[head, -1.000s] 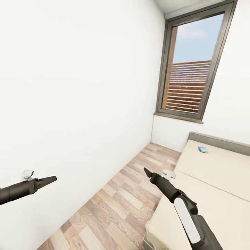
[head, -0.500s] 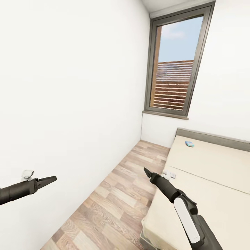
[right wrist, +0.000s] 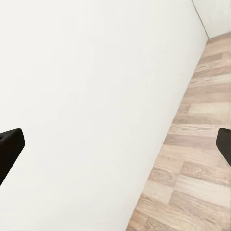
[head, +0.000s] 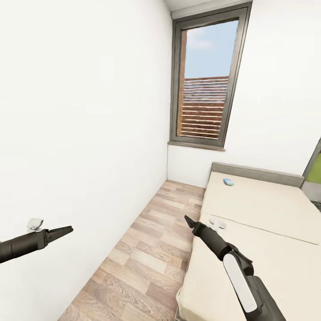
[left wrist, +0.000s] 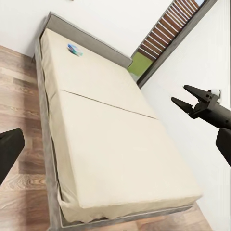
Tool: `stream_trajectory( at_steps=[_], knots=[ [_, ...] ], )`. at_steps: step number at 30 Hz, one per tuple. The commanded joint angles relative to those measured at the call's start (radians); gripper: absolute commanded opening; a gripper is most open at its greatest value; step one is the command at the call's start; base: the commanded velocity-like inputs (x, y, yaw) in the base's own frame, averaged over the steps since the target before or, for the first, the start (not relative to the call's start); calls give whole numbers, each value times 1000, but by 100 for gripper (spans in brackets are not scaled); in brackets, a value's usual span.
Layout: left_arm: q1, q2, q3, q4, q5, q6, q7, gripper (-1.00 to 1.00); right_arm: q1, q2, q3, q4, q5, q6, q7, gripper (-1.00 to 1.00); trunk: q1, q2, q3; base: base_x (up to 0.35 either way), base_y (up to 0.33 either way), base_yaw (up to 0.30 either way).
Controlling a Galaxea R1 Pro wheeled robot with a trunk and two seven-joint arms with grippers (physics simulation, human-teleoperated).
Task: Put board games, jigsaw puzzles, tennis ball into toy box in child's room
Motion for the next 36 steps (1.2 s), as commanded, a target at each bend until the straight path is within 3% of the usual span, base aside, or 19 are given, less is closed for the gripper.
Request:
stream_trajectory(
  at_steps=[1, 13, 36],
  knots=[
    [0, 0, 0, 0, 0, 11, -4, 100, -1, 1, -1, 0, -5, 5, 2, 100, 1, -1, -2, 292, 9, -265],
    [0, 0, 0, 0, 0, 10, -5, 100, -1, 1, -1, 0, -3, 4, 1, 100, 1, -1, -5, 237, 2, -272],
    [0, 2, 2, 0, 0, 10, -7, 100, -1, 1, 1, 0, -3, 3, 0, 100, 1, -1, -5, 15, 21, -280]
  ],
)
